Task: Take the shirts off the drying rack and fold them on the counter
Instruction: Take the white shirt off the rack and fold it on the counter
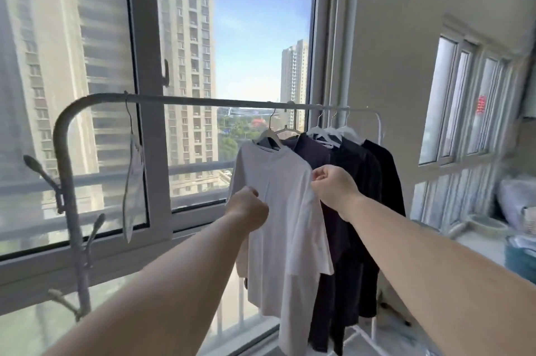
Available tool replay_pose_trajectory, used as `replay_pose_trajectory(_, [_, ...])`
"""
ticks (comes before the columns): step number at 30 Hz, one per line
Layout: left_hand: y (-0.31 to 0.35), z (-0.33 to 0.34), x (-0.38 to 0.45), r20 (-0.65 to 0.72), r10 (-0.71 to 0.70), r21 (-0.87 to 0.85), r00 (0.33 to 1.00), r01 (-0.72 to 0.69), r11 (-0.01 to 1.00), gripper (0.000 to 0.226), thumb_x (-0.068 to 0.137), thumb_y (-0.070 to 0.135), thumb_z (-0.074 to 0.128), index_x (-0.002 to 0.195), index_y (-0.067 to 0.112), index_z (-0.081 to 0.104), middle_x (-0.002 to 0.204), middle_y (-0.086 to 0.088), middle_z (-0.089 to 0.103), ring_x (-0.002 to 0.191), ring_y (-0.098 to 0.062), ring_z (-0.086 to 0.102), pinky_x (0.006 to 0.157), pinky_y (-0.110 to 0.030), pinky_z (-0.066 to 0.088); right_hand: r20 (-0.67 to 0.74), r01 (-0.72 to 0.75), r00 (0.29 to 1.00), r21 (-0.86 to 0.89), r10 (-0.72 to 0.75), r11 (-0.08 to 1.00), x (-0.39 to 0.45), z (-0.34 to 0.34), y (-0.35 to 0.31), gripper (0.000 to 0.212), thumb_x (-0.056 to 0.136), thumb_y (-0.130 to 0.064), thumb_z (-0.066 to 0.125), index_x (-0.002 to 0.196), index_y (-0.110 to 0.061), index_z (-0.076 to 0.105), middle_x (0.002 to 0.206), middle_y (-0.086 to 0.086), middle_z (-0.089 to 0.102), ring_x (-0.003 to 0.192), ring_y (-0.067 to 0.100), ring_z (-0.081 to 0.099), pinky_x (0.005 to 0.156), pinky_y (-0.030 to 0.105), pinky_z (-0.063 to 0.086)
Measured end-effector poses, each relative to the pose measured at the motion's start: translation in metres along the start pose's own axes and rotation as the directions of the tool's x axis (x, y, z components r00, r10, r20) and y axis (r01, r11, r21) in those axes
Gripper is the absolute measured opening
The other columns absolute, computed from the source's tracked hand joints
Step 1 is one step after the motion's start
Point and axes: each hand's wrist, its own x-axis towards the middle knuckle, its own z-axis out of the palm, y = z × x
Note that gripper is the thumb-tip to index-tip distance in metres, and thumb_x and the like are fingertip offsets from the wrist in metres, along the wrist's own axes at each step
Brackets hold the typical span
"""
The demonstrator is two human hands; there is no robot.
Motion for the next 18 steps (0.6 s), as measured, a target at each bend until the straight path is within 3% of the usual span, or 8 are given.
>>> replay_pose_trajectory(4, [0.007,0.006,0.063,-0.037,0.009,0.017,0.999,-0.009,1.000,0.040,0.088,0.015,0.051,0.127,0.012,0.053,0.125,-0.009,0.059,0.112,-0.026,0.056,0.088,-0.029,0.044,0.000,0.047,0.999,-0.134,-0.048,0.990,0.053,0.017,-0.009,0.038,0.085,-0.008,0.048,0.121,-0.011,0.057,0.105,0.003,0.058,0.101,0.022,0.054,0.086,0.028,0.044])
replay_pose_trajectory(7, [0.006,0.011,0.116,-0.032,-0.018,0.025,0.999,0.018,1.000,0.040,0.087,0.015,0.051,0.127,0.012,0.053,0.124,-0.009,0.060,0.112,-0.027,0.056,0.094,-0.032,0.047,0.055,0.065,0.997,-0.274,-0.052,0.960,0.105,0.032,-0.016,0.049,0.086,-0.011,0.049,0.135,-0.011,0.047,0.130,0.009,0.054,0.121,0.028,0.049,0.100,0.036,0.043])
replay_pose_trajectory(11, [0.004,0.013,0.174,-0.043,-0.016,0.043,0.999,0.018,0.999,0.041,0.088,0.016,0.050,0.128,0.012,0.053,0.123,-0.008,0.061,0.111,-0.027,0.057,0.095,-0.035,0.048,0.135,0.074,0.991,-0.448,-0.014,0.891,0.156,0.051,-0.021,0.033,0.089,-0.010,0.047,0.121,-0.003,0.051,0.123,0.014,0.058,0.112,0.030,0.056,0.083,0.030,0.045])
replay_pose_trajectory(15, [0.000,0.016,0.208,-0.046,-0.023,0.060,0.999,0.026,0.998,0.037,0.087,0.016,0.049,0.123,0.012,0.055,0.118,-0.009,0.062,0.108,-0.027,0.058,0.095,-0.039,0.049,0.173,0.091,0.985,-0.594,0.015,0.800,0.175,0.060,-0.023,0.036,0.097,-0.001,0.033,0.128,0.001,0.050,0.131,0.017,0.051,0.122,0.030,0.050,0.097,0.035,0.046])
replay_pose_trajectory(16, [-0.001,0.017,0.215,-0.058,-0.025,0.051,0.998,0.028,0.998,0.037,0.087,0.016,0.048,0.123,0.012,0.055,0.118,-0.009,0.062,0.108,-0.027,0.058,0.095,-0.039,0.049,0.182,0.107,0.983,-0.633,0.014,0.767,0.183,0.061,-0.021,0.036,0.096,-0.002,0.033,0.127,0.000,0.052,0.125,0.016,0.053,0.120,0.030,0.051,0.097,0.036,0.047])
replay_pose_trajectory(18, [-0.002,0.016,0.224,-0.091,-0.019,0.033,0.996,0.022,0.999,0.038,0.086,0.015,0.048,0.123,0.012,0.055,0.120,-0.009,0.061,0.109,-0.027,0.057,0.095,-0.036,0.048,0.179,0.120,0.984,-0.648,-0.002,0.752,0.200,0.060,-0.015,0.030,0.094,-0.007,0.040,0.118,-0.006,0.058,0.095,0.010,0.055,0.104,0.032,0.055,0.086,0.036,0.046])
